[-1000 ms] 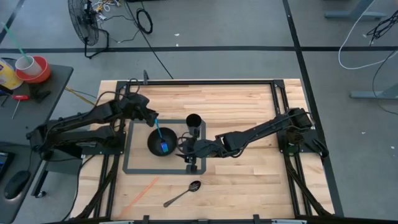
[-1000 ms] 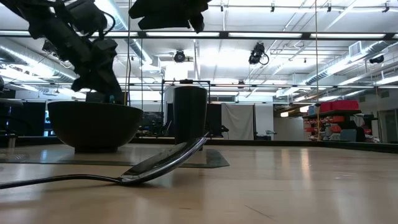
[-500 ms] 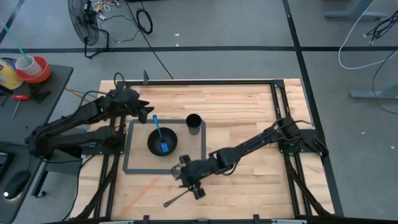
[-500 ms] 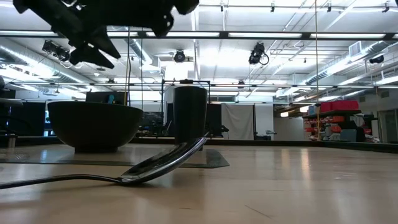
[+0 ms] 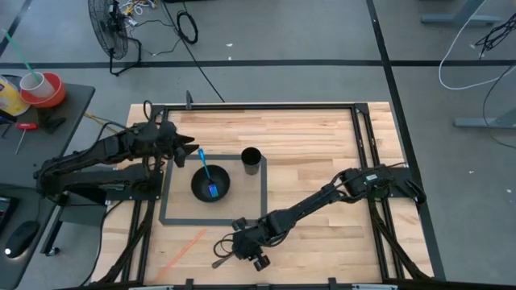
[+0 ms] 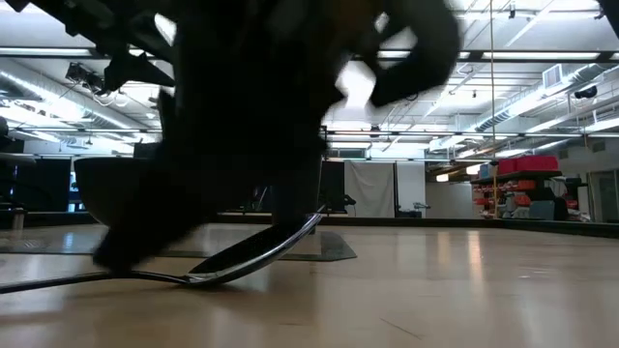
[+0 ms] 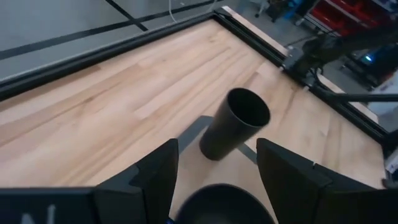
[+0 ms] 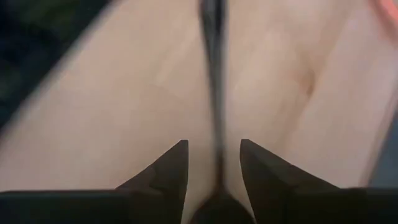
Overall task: Pick & Place Utensil
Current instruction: Put the black spoon into the black bowl, then put the orange straw into the black cup
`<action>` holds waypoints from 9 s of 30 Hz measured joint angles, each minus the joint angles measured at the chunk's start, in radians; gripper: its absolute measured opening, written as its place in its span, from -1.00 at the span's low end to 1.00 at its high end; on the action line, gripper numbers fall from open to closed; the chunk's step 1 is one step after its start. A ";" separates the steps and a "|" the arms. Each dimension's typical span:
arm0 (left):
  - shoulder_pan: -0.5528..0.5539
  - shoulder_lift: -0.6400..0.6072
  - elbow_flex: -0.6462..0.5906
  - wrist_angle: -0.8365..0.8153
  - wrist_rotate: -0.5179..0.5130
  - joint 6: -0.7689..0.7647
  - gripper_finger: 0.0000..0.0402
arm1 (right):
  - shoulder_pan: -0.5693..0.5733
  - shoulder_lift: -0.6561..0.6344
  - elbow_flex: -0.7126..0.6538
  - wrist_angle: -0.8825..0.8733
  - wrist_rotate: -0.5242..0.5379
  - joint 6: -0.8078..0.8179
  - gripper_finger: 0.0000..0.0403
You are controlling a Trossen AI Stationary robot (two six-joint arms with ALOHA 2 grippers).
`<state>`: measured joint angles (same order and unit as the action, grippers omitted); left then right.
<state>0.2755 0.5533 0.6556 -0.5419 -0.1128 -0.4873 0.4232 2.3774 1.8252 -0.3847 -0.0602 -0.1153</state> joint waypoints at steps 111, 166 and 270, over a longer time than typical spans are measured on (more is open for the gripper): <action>-0.619 -0.108 -0.369 0.709 -0.893 -0.265 -0.47 | -0.269 -0.204 -0.011 0.242 0.774 0.230 -0.91; -0.545 -0.180 -0.266 0.059 -0.648 -0.550 -0.96 | -0.210 -0.229 -0.010 0.254 0.696 0.160 -0.02; -1.147 0.767 0.126 -0.036 -0.094 -0.919 -0.20 | -0.220 -0.251 -0.011 0.026 0.831 0.133 -0.03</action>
<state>-0.8714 1.3206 0.7820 -0.5783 -0.2065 -1.4065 0.2037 2.1262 1.8137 -0.3588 0.7704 0.0177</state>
